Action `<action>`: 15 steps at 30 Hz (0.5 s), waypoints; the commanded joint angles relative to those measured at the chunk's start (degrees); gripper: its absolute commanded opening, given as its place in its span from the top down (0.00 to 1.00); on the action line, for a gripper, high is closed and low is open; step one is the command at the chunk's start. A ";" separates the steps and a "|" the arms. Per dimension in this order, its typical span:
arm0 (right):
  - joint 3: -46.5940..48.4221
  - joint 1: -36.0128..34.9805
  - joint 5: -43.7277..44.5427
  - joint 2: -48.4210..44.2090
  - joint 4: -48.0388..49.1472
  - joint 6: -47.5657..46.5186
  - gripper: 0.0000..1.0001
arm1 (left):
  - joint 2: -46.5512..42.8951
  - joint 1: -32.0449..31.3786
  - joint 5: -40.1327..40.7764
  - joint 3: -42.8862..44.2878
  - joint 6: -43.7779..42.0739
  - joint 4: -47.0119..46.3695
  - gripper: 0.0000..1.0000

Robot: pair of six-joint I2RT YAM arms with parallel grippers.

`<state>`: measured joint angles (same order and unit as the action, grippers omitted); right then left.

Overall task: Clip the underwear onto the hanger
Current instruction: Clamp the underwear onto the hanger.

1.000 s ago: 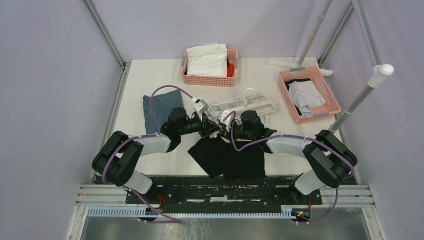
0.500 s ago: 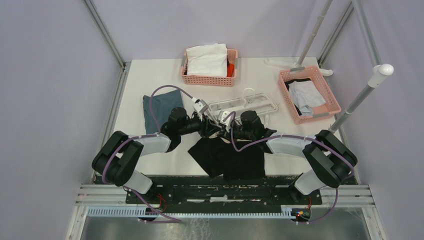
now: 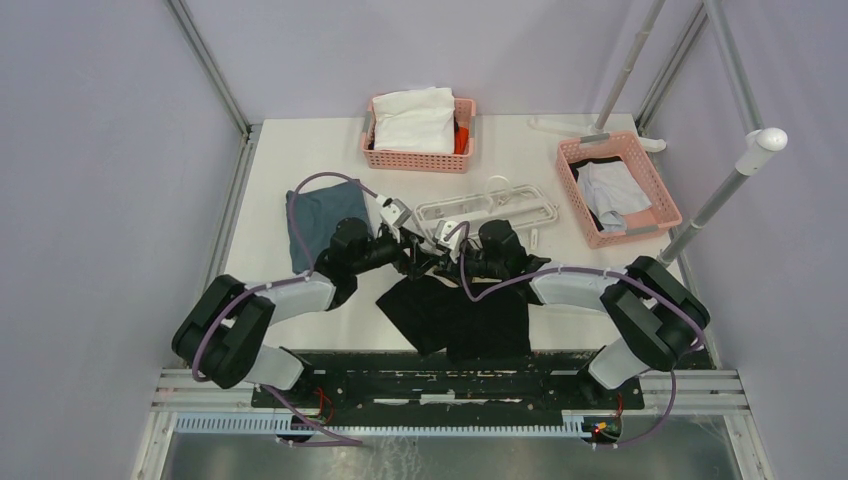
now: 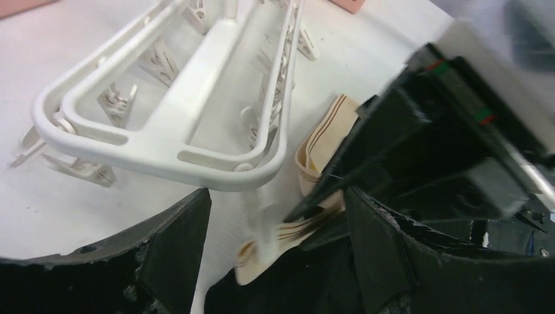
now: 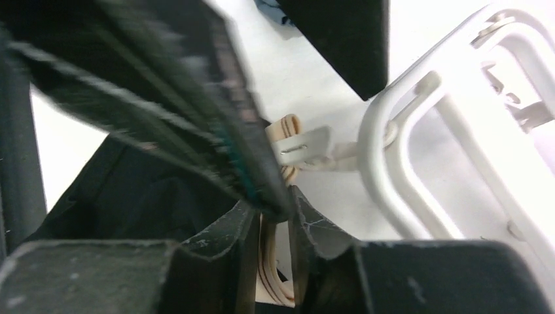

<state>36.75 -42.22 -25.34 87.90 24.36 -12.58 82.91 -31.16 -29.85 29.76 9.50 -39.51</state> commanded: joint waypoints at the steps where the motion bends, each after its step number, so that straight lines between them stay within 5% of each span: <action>1: 4.13 0.28 2.01 1.88 0.89 0.97 0.69 | -6.70 -0.58 4.94 -2.22 0.89 -4.70 0.16; 7: 3.75 0.25 1.79 -0.25 1.12 2.39 0.55 | -13.56 -0.57 16.80 -5.00 4.13 -3.83 0.10; 15: -2.80 0.21 10.13 -6.52 12.44 5.70 0.45 | -15.99 -0.49 34.42 -4.32 16.91 6.66 0.15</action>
<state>36.45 -42.22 -21.10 85.01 27.51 -9.61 67.96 -31.64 -6.85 24.91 16.80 -38.41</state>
